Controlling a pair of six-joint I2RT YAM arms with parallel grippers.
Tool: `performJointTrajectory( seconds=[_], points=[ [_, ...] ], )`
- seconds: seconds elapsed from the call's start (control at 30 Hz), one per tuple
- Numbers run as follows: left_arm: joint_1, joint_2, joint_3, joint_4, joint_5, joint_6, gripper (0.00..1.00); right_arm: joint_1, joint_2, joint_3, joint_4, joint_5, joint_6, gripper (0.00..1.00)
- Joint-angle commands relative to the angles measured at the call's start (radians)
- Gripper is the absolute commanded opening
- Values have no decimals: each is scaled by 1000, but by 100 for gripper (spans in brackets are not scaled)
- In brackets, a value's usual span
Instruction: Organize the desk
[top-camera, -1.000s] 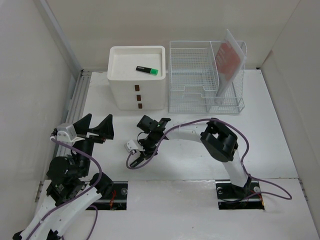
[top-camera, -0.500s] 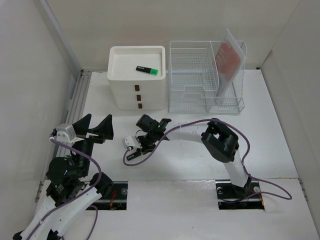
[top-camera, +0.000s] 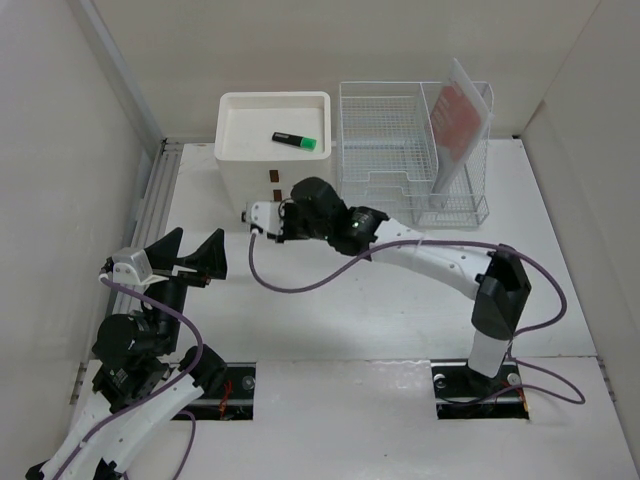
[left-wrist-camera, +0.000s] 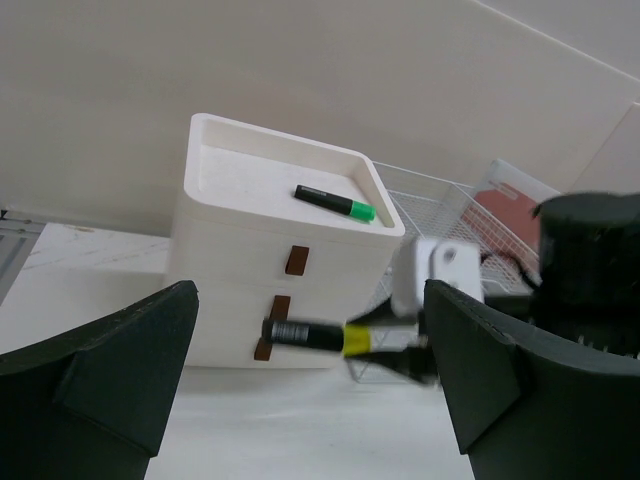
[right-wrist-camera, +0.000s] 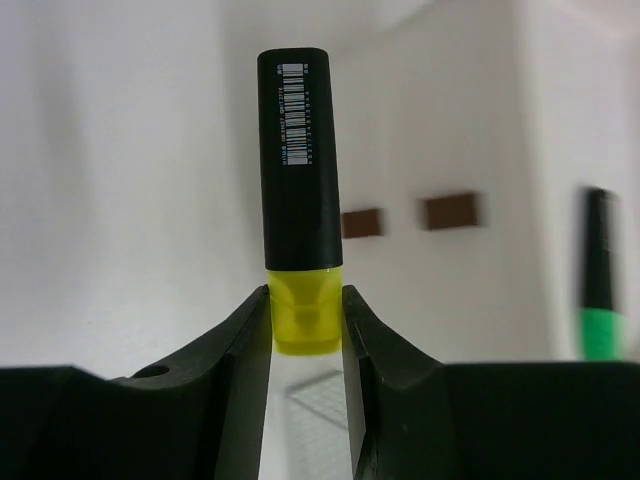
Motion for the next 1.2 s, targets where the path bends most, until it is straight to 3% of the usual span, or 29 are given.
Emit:
performJointTrajectory(
  seconds=[0.0,0.33,0.7,0.93,1.0,1.1,1.17],
  points=[
    [-4,-19,-6,41,10,15,94,-62,-45,89,122,153,24,2],
    [-4,-19,-6,41,10,15,94,-145,64,335,142,283,35,2],
    [-4,-9,-6,41,10,15,94,-219,271,579,105,302,6,6],
    [-4,0,-6,41,10,15,94,-251,323,637,96,293,-3,8],
    [-4,0,-6,41,10,15,94,-260,323,646,96,293,-3,13],
    [-4,0,-6,41,10,15,94,-260,333,646,96,293,-3,43],
    [-4,0,-6,41,10,15,94,-260,333,636,96,293,-3,55]
  ],
)
